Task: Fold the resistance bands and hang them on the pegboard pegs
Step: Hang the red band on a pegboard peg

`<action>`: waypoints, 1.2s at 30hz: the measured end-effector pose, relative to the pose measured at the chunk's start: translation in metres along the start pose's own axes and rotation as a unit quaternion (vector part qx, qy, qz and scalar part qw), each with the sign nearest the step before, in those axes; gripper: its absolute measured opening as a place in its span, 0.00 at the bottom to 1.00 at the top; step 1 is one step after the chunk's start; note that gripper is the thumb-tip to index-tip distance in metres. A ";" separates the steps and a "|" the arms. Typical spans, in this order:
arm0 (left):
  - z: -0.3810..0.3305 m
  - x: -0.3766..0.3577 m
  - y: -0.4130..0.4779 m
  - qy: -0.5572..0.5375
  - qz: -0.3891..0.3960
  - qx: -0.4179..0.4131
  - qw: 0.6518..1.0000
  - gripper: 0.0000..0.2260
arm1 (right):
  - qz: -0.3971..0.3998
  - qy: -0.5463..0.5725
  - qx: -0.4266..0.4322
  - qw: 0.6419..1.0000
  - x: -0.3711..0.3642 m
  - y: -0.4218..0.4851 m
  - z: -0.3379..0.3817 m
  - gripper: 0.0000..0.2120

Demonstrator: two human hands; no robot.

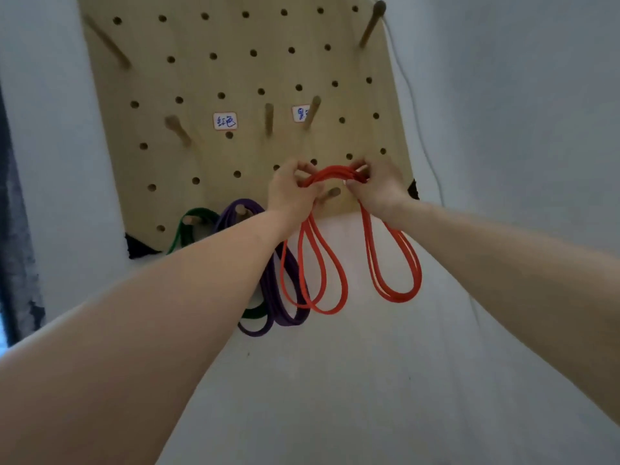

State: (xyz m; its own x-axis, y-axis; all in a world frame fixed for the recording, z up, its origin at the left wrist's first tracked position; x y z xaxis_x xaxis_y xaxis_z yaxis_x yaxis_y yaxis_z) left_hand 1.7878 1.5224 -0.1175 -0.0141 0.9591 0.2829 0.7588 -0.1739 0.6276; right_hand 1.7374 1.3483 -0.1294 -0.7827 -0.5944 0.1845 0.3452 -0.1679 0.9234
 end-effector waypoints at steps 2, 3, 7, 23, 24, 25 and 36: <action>0.009 -0.004 0.007 0.011 -0.003 0.003 1.000 0.08 | 0.017 -0.047 0.029 0.998 -0.007 -0.003 0.002 0.09; 0.014 -0.007 0.009 0.017 -0.005 0.005 1.000 0.08 | 0.026 -0.065 0.053 0.996 -0.011 -0.007 0.005 0.11; 0.021 -0.014 0.004 0.081 -0.028 -0.031 0.996 0.07 | 0.036 -0.103 0.135 0.985 -0.016 -0.033 0.007 0.18; 0.017 -0.030 -0.001 0.357 -0.036 -0.218 0.907 0.10 | 0.210 -0.161 0.145 0.954 -0.067 -0.049 -0.032 0.40; 0.021 -0.031 0.005 0.371 -0.017 -0.185 0.910 0.09 | 0.243 -0.157 0.129 0.948 -0.072 -0.045 -0.034 0.41; 0.024 -0.032 0.008 0.381 0.003 -0.152 0.912 0.10 | 0.270 -0.152 0.119 0.944 -0.077 -0.041 -0.034 0.43; 0.083 -0.021 -0.108 0.303 0.107 -0.077 0.944 0.26 | 0.264 -0.125 0.122 0.948 -0.056 -0.145 -0.019 0.25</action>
State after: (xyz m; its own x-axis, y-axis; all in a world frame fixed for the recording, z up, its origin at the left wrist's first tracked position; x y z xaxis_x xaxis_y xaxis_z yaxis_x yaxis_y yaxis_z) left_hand 1.7607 1.5395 -0.2515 -0.2773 0.6017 0.7491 0.6832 -0.4247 0.5940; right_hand 1.7410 1.3913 -0.2801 -0.6428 -0.3344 0.6892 0.6171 0.3070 0.7245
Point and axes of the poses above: each hand's wrist, its own y-axis towards the middle knuckle, its own x-axis out of the back of the hand, z = x × y, the point moved 9 cm from there along y, towards the middle knuckle, and after that the axes turned 15 degrees about x, right-handed, at the moved point
